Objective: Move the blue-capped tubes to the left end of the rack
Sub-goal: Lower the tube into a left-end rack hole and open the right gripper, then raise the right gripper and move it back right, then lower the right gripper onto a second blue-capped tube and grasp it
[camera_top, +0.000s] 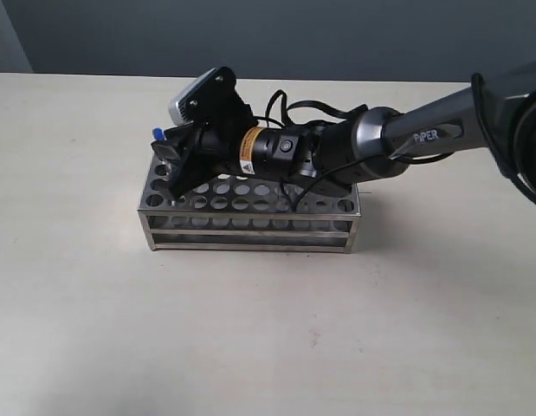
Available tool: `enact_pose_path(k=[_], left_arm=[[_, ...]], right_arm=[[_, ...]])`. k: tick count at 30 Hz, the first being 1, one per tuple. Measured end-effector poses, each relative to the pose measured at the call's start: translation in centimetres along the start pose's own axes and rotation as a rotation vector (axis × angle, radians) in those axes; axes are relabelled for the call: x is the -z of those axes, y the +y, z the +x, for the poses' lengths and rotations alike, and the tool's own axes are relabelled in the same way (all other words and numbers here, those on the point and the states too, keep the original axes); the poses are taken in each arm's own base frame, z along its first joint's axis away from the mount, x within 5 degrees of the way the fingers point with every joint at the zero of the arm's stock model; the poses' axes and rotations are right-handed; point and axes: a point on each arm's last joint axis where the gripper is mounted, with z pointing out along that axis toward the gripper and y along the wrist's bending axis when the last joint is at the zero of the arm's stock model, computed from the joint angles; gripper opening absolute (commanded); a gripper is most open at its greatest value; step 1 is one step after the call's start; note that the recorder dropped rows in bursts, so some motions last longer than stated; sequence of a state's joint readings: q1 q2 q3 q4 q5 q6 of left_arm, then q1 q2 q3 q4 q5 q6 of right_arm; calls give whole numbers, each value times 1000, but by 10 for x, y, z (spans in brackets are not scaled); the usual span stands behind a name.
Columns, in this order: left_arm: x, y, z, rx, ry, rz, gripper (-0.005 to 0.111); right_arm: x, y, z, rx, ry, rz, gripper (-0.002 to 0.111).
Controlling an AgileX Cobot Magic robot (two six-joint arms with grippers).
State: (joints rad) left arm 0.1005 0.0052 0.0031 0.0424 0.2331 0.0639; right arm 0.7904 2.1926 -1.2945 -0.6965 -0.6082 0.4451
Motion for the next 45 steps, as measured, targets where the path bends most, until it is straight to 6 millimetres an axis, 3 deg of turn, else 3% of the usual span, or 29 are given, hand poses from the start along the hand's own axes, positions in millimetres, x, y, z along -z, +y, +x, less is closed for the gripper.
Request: enact_pose_path(k=[3, 8, 12, 16, 19, 25, 28, 30, 35, 38, 41, 45], left_arm=[[0, 0, 0, 0, 0, 0, 1], [0, 0, 0, 0, 0, 0, 1], [0, 0, 0, 0, 0, 0, 1], [0, 0, 0, 0, 0, 0, 1], [0, 0, 0, 0, 0, 0, 1], [0, 0, 0, 0, 0, 0, 1], [0, 0, 0, 0, 0, 0, 1], [0, 0, 0, 0, 0, 0, 1], [0, 0, 0, 0, 0, 0, 1], [0, 0, 0, 0, 0, 0, 1], [0, 0, 0, 0, 0, 0, 1], [0, 0, 0, 0, 0, 0, 1]], right_arm=[[0, 0, 0, 0, 4, 1, 46], [2, 0, -3, 3, 13, 12, 39], [17, -6, -30, -33, 53, 88, 19], [56, -12, -89, 27, 60, 204, 1], [92, -18, -127, 107, 49, 291, -1], [161, -28, -165, 126, -48, 402, -1], [189, -27, -156, 78, -73, 419, -1], [200, -25, -136, 29, -59, 419, -1], [208, -14, -71, -95, 6, 369, -1], [207, -8, -45, -126, 54, 348, 0], [200, -9, -28, -144, 108, 339, 16], [188, -13, -8, -169, 174, 330, 50]])
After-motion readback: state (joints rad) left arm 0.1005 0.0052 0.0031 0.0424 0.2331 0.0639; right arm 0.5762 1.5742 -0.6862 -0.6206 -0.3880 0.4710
